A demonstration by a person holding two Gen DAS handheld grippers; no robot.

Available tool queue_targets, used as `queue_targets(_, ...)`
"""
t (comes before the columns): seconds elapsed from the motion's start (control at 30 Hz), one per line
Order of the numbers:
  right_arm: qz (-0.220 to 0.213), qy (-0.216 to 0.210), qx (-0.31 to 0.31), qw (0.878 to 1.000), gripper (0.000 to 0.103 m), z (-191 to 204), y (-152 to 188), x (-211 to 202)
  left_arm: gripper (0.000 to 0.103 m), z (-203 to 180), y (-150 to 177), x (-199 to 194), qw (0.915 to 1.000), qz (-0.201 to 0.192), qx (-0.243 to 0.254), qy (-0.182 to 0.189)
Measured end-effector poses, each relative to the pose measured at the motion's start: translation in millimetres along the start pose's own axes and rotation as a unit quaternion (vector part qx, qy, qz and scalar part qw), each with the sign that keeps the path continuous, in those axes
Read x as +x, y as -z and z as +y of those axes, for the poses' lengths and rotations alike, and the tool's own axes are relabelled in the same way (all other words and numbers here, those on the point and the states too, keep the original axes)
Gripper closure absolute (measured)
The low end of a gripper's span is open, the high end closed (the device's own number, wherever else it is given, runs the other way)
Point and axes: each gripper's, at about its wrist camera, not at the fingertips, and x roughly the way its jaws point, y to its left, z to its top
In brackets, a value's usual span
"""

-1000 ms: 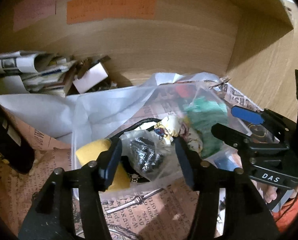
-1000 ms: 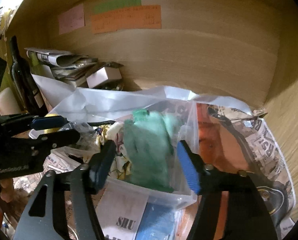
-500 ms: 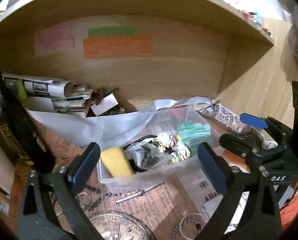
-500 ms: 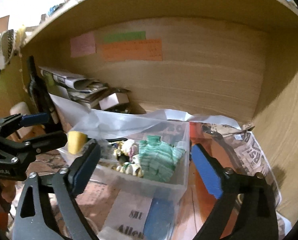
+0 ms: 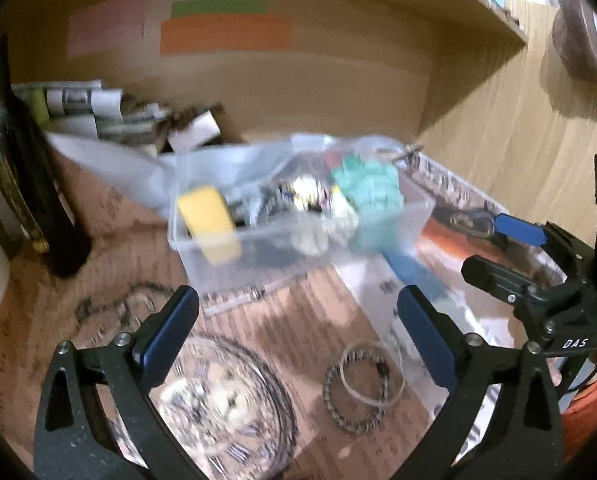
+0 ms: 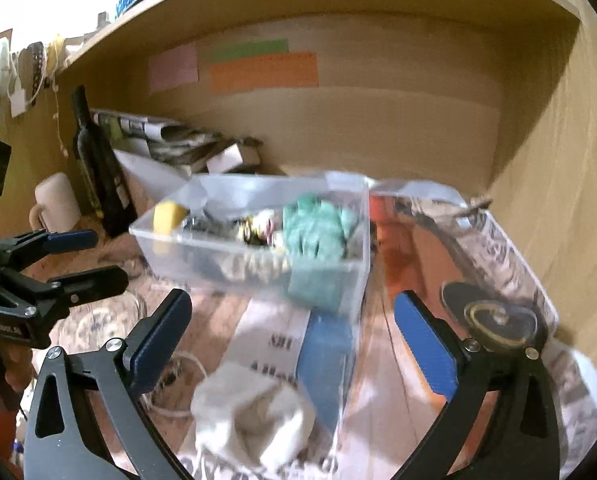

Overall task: Organize soft objects
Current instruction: 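Grasp the white cloth with the right tool while the left tool grasps the beaded bracelet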

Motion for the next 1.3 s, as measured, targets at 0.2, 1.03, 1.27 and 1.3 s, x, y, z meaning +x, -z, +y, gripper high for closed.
queue_targets(0.2,0.041,-0.022,0.015,0.999,0.002,3.0,26.4,5.7,0.002,2.8,33.3,15.8,0.9988,0.048,-0.010,-0.004)
queue_targets(1.03,0.073,-0.011,0.029,0.997,0.074,-8.3,51.1,23.0,0.071,-9.0,64.9,31.3,0.9979,0.060,0.022,-0.004)
queue_targets(1.27,0.041,0.009,0.046,0.998,0.076,-24.7,39.0,8.2,0.097,1.0,58.3,33.3,0.9976,0.068,-0.001,0.014)
queue_targets(1.3,0.034,0.010,0.047,0.998,0.076,-26.6,35.6,4.6,0.097,4.3,55.5,32.4,0.9976,0.066,-0.007,0.016)
